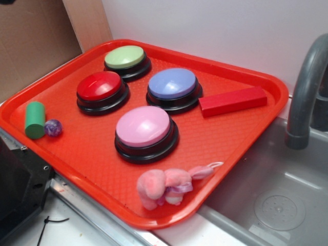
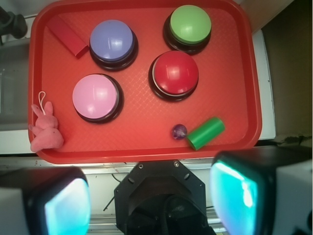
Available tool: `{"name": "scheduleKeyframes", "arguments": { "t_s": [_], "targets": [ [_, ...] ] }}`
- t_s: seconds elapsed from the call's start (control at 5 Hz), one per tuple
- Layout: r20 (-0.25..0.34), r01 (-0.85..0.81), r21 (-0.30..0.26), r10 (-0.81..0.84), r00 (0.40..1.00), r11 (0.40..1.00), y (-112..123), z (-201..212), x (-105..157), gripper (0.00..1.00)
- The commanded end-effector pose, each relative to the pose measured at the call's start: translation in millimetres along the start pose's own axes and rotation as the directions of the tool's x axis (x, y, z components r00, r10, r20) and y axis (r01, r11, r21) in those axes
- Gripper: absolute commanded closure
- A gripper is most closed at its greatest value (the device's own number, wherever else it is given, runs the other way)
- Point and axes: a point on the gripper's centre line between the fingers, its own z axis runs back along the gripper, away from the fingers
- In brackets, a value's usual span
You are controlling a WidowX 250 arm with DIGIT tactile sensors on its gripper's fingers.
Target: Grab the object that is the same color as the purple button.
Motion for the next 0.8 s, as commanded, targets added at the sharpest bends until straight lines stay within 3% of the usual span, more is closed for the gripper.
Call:
{"name": "scheduleKeyframes", "arguments": {
  "t_s": [0.0, 0.2, 0.4, 0.6],
  "targets": [
    [0.000, 0.000, 0.000, 0.000, 1.000, 1.000, 0, 0, 0, 0.00],
    [0.035, 0.056, 0.018, -0.057, 0.998, 0.998, 8, -4, 4, 0.00],
    [0.045, 0.132, 0.076, -0.136, 0.990, 0.988, 12, -17, 9, 0.00],
    [0.041, 0.240, 0.096, -0.245, 0.969, 0.966, 20, -44, 20, 0.00]
  ]
}}
